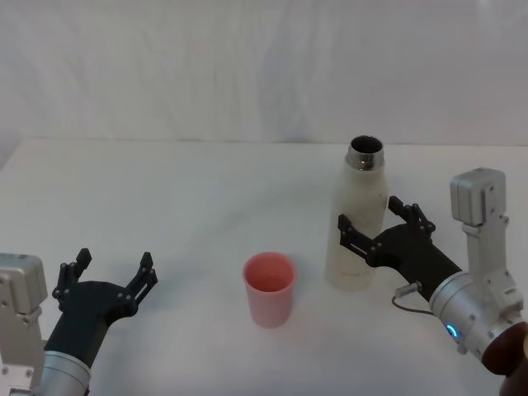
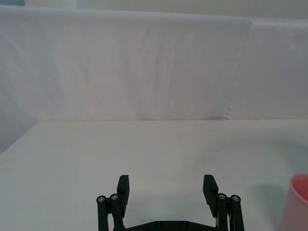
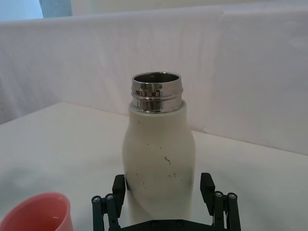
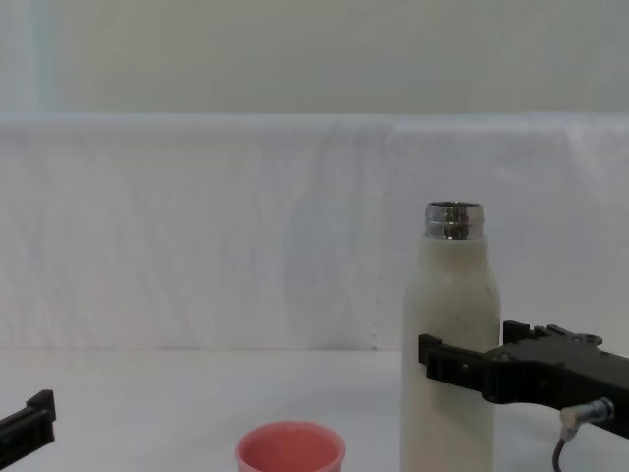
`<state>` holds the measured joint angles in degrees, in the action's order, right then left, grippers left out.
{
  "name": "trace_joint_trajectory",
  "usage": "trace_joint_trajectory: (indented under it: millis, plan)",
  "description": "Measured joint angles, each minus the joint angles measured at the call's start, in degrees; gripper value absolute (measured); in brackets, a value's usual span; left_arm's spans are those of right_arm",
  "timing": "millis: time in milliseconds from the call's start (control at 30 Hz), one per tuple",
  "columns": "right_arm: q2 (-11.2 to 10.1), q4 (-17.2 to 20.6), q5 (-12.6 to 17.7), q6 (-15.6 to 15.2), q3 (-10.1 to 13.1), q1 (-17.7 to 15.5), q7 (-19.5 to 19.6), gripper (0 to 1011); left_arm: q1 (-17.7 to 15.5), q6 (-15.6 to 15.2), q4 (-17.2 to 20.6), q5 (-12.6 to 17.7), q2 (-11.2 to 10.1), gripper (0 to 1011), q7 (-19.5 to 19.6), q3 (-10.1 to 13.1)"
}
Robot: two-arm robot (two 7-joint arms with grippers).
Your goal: Grasp the thermos with one hand and pour water into the cup lid.
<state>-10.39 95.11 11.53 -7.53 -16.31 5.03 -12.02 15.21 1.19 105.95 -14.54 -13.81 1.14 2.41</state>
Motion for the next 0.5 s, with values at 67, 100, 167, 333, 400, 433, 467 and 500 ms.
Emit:
trace_joint_trajectory:
  millis: [67,100,167,333,400,433,467,500]
  plan:
    - [-0.1,0.4,0.0,0.1,0.1,-0.4,0.0,1001,0.0,0.0,0.0,0.0,0.0,1001,0.0,0.0]
    - [-0.2,0.5,0.0,0.1,0.1,-0.5,0.0,1001,0.0,0.0,0.0,0.0,0.0,1001,0.0,0.0]
    - [-0.4,1.0,0.0,0.2,0.2,-1.0,0.0,1001,0.0,0.0,0.0,0.0,0.0,1001,0.0,0.0]
    - [-0.7,2.2,0.3,0.2,0.6,-2.2,0.1,1001,0.0,0.0,0.0,0.0,0.0,1001,0.0,0.0]
    - [-0.9,3.0,0.6,0.3,0.9,-2.9,0.1,1001,0.0,0.0,0.0,0.0,0.0,1001,0.0,0.0]
    - [-0.9,3.2,0.6,0.3,1.0,-3.2,0.2,1001,0.0,0.0,0.0,0.0,0.0,1001,0.0,0.0]
    - [-1.1,3.9,0.8,0.3,1.2,-3.8,0.3,1001,0.0,0.0,0.0,0.0,0.0,1001,0.0,0.0]
    - [-1.3,4.6,0.9,0.4,1.5,-4.5,0.4,1001,0.0,0.0,0.0,0.0,0.0,1001,0.0,0.0]
